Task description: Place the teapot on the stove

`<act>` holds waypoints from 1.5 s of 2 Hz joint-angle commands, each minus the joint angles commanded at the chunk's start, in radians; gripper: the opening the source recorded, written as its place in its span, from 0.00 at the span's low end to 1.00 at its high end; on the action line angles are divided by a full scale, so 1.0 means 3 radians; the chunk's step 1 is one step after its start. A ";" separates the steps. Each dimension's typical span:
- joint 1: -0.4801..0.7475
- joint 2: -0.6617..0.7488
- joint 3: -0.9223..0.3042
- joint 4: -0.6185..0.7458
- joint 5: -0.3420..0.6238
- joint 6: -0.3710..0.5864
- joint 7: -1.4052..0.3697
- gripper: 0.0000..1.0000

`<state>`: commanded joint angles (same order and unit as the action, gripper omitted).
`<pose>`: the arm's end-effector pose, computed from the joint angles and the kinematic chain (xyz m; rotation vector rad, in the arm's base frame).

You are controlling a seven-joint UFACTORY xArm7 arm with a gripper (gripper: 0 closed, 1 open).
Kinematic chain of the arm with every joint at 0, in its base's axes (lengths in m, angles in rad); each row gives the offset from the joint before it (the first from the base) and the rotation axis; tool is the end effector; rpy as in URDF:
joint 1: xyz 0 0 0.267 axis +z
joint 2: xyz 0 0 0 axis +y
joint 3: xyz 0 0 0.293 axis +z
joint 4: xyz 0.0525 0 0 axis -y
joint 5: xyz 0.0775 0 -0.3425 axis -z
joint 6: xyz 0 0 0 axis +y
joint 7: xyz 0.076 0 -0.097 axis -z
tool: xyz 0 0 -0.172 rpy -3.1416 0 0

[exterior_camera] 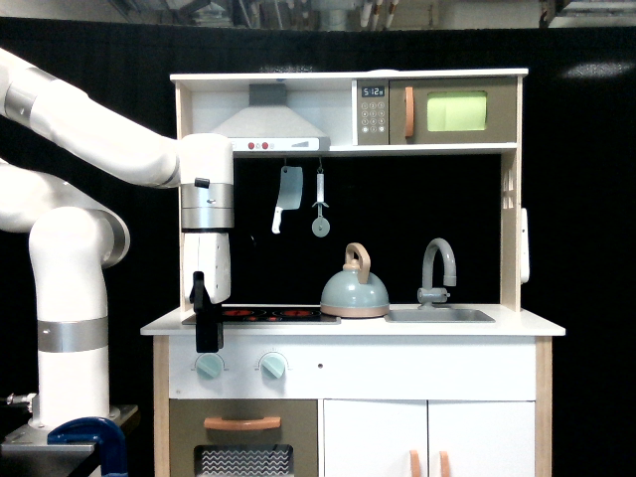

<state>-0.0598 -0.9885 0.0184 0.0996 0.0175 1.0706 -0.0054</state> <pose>0.2040 -0.0090 0.1140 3.1400 -0.0823 0.0275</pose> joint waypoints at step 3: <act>0.1367 0.2141 -0.1295 0.1986 -0.0131 -0.0590 -0.4133 1.00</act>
<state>0.3503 -0.3460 -0.3700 0.6954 -0.0217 0.8937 -1.2454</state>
